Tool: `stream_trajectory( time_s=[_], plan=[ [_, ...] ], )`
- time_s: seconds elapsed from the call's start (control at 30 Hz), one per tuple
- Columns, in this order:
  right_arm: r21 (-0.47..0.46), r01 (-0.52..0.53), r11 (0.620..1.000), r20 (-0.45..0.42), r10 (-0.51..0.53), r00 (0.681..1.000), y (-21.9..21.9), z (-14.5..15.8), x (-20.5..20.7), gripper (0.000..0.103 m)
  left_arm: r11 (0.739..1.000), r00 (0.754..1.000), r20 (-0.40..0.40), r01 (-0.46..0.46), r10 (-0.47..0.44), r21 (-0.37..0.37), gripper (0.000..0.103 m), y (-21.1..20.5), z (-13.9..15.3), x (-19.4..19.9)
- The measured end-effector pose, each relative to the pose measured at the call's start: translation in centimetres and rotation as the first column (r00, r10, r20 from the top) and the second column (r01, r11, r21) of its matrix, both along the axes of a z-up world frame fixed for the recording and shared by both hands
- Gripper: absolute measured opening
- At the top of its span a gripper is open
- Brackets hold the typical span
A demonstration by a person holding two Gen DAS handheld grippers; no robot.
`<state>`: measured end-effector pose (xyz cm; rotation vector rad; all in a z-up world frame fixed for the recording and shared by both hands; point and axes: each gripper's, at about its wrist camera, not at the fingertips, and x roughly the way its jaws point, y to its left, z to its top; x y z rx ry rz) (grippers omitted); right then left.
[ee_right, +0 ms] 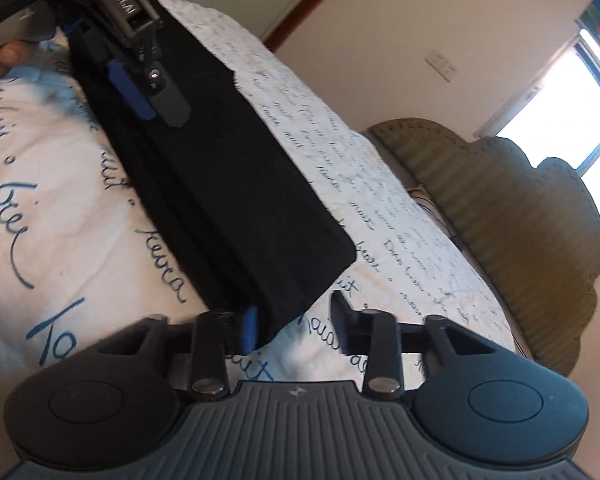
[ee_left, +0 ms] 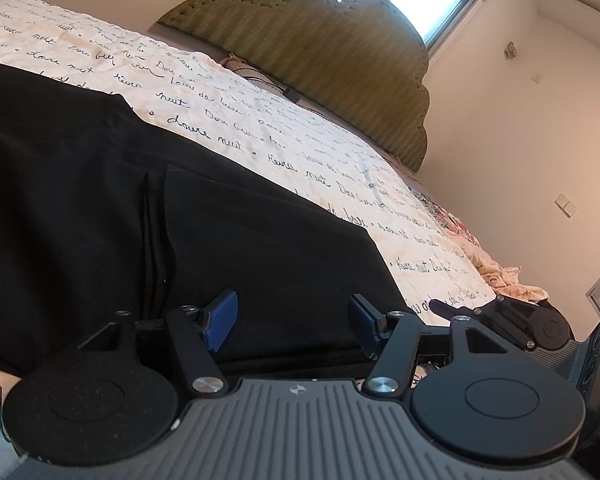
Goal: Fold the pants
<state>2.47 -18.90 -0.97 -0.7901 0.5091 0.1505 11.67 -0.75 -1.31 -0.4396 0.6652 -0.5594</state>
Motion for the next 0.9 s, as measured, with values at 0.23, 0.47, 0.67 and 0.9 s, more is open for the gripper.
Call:
stream_trajectory(
  time_s=[0.23,0.47,0.67,0.9],
  plan=[
    [-0.059,-0.029,0.998,-0.035,0.027,0.999,0.2,-0.8,-0.2,0.025,1.0,1.0,-0.002,0.006,-0.006,-0.008,0.065,0.2,-0.1,0.2],
    [-0.031,-0.028,0.999,-0.026,0.027,0.999,1.0,-1.0,-0.9,0.013,1.0,1.0,-0.003,0.004,-0.004,-0.011,0.065,0.2,-0.1,0.3],
    [0.239,-0.091,0.967,-0.121,0.123,0.985,-0.9,4.4,-1.6,0.035,1.0,1.0,-0.003,0.004,-0.004,-0.014,0.065,0.2,-0.2,0.3],
    [0.699,0.13,0.703,-0.097,-0.087,0.991,-7.3,8.3,2.3,0.09,0.998,0.999,-0.017,-0.05,0.049,-0.035,0.066,1.1,0.4,-0.1]
  ],
)
